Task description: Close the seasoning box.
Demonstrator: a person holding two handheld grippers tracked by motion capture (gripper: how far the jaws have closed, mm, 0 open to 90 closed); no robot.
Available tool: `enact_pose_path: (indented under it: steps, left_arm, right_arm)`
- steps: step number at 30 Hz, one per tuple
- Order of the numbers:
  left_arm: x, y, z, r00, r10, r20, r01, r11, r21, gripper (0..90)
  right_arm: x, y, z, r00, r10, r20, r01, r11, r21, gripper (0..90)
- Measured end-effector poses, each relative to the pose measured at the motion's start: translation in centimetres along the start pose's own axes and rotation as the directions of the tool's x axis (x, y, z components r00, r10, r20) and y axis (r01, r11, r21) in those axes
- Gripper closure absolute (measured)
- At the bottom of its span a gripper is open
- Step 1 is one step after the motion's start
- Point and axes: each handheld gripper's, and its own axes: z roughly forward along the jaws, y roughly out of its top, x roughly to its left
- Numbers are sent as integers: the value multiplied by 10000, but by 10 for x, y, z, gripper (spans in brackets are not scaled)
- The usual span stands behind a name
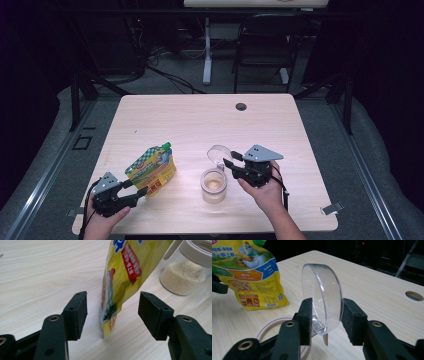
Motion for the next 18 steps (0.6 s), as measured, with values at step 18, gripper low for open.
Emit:
enact_pose_path:
  steps: [18]
  left_arm:
    - [-1,0,-1,9999,45,-127,-45,10000,40,410]
  right_arm:
    - [39,-19,-12,9826,-1852,139,1852,9827,3,527]
